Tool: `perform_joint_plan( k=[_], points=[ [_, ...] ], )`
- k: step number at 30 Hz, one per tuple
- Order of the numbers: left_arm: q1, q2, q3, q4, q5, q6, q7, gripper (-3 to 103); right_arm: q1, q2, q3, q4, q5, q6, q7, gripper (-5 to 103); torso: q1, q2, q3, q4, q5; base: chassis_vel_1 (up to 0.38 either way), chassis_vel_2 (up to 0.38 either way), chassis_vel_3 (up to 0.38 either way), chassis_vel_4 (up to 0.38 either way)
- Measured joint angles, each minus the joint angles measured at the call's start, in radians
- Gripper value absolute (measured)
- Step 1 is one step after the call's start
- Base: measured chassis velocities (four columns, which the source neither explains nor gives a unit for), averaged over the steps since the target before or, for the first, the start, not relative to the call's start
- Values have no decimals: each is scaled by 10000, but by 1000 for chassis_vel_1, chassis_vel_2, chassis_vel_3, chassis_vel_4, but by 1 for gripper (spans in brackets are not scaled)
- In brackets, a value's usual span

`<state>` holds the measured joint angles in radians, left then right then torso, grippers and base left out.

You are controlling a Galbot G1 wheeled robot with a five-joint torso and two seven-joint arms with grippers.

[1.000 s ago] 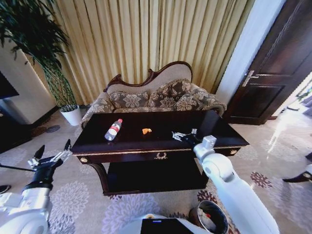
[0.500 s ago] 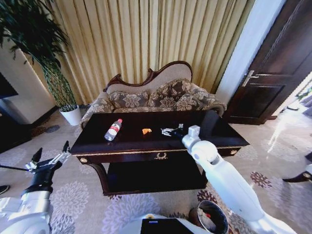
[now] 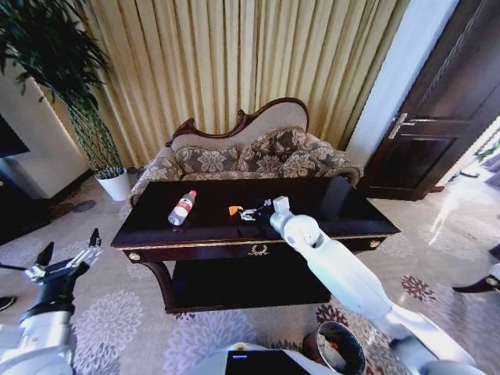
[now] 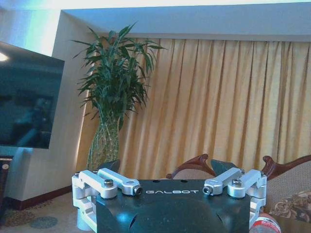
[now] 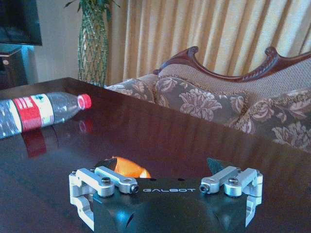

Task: Move to the front of the table and place the trash on the table into the trash bin.

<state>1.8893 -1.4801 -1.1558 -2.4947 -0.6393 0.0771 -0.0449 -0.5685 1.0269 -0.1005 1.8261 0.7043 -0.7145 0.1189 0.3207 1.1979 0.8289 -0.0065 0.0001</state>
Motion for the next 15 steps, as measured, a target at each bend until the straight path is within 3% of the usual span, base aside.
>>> perform_joint_plan(
  k=[6, 15],
  points=[
    [-14, -145, 24, 67, 69, -42, 35, 100, 839, -155, -632, 51, 703, -78, 0, 100, 0, 0, 0, 0, -2, 0, 0, 0, 0],
    [-19, -192, -18, 72, 69, -63, 44, 100, 978, -26, -1614, -5, 647, -68, -1, 100, -1, 1, 0, 0, -1, 0, 0, 0, 0]
  ],
)
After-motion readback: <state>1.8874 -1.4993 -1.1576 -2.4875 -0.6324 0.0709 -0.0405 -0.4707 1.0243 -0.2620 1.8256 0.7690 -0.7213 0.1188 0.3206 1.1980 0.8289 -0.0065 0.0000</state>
